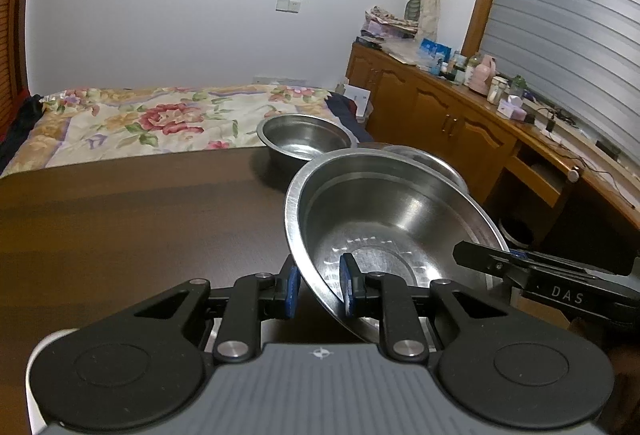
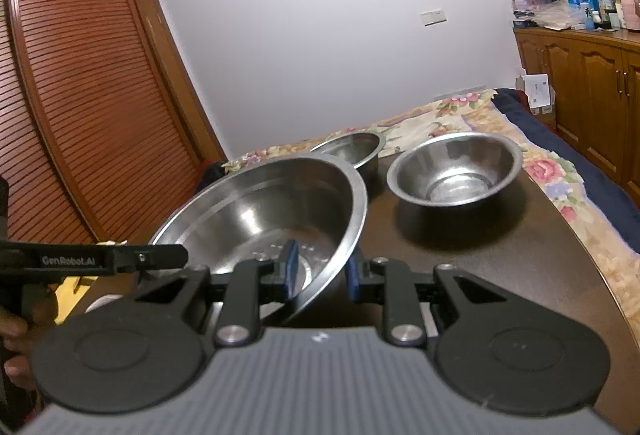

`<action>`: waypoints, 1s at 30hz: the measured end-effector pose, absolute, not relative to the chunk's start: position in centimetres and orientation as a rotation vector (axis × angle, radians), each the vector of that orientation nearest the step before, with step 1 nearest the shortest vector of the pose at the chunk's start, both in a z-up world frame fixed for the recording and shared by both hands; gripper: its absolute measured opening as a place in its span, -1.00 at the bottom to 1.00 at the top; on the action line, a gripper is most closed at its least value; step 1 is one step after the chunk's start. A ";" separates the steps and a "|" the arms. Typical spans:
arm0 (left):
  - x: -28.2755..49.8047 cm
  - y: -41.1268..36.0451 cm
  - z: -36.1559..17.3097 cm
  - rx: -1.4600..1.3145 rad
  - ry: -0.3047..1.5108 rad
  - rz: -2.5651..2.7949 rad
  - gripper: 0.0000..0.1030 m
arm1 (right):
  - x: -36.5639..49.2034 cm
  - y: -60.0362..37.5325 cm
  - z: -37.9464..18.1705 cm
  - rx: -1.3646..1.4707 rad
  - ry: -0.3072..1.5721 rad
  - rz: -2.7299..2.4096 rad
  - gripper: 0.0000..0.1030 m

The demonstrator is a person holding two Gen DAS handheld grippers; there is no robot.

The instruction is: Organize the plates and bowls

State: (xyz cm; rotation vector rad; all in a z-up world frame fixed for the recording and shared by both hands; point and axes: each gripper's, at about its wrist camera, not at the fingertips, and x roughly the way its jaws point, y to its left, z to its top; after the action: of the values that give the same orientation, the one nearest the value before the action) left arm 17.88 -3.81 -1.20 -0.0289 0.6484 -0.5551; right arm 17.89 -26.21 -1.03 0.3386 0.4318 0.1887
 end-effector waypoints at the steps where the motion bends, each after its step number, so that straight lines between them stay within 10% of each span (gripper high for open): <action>1: 17.4 -3.9 -1.3 -0.024 0.648 -0.555 -0.55 | 17.5 -26.2 -1.0 0.338 0.433 0.191 -0.48; 30: 10.9 -4.5 -3.2 0.037 0.698 -0.477 -0.50 | 12.7 -27.3 -2.5 0.309 0.504 0.266 -0.48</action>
State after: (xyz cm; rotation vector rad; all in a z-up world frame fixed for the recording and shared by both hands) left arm 10.93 -4.48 -3.23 0.0373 0.6984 -0.4769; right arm 12.75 -27.32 -2.46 0.3086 0.5044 0.2659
